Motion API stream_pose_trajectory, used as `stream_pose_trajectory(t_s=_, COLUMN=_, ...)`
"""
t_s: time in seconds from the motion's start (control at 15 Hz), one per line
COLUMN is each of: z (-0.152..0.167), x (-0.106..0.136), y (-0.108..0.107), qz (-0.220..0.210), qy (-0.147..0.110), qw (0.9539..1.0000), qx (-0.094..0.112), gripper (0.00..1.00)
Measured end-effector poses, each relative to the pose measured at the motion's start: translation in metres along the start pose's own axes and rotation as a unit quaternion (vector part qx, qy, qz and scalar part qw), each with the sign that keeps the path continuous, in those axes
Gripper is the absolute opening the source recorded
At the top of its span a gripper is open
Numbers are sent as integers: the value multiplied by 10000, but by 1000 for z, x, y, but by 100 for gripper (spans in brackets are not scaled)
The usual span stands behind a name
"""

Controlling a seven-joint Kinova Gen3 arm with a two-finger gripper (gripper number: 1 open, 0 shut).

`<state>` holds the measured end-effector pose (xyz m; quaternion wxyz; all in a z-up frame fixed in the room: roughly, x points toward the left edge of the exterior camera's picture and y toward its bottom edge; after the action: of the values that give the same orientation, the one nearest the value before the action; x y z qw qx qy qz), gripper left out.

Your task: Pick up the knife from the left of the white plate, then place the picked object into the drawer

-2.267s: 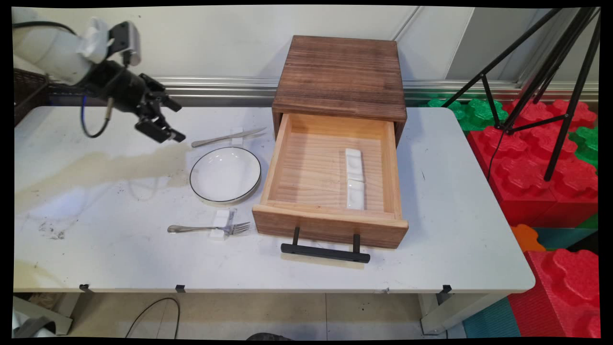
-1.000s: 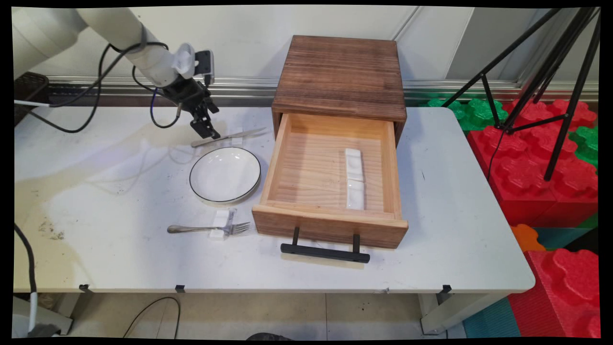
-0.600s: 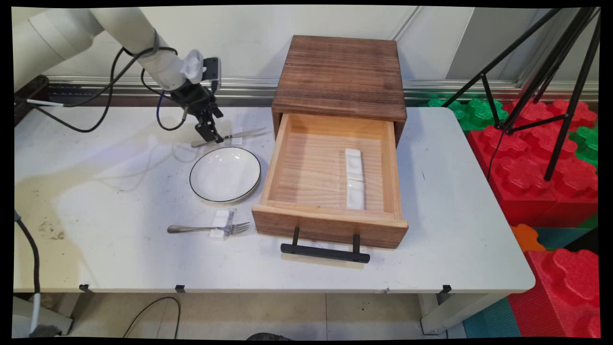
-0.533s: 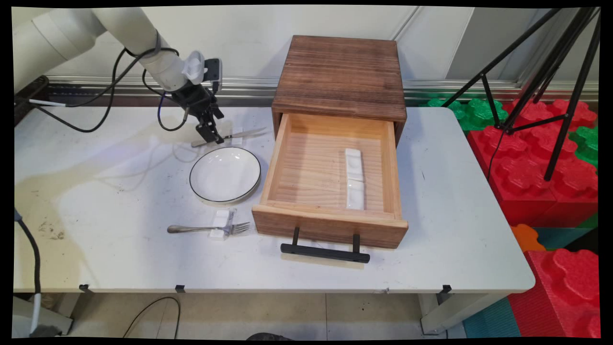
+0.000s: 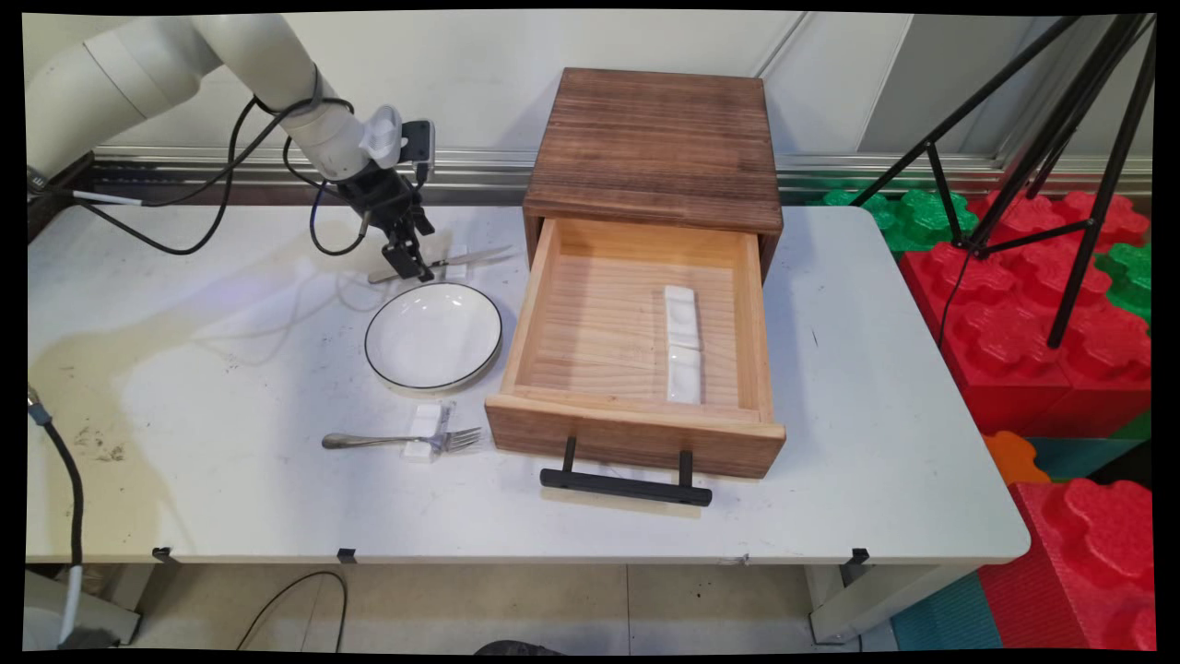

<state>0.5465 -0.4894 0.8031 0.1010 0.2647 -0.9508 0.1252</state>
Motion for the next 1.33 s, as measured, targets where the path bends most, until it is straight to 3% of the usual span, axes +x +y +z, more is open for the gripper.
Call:
stream_pose_trajectory(t_s=0.07, z=1, x=0, y=0, qz=-5, qy=-10, qw=10000, qx=-10, gripper=100)
stream_pose_trajectory(t_s=0.13, z=2, x=1, y=-1, qz=-11, qy=-18, qw=10000, qx=-23, gripper=0)
stream_pose_trajectory(t_s=0.87, z=1, x=-1, y=-1, qz=-118, qy=-74, qw=9999, qx=-14, gripper=0)
stream_pose_trajectory(t_s=1.33, z=-21, x=-8, y=-6, qz=-656, qy=27, qw=9972, qx=369, gripper=0)
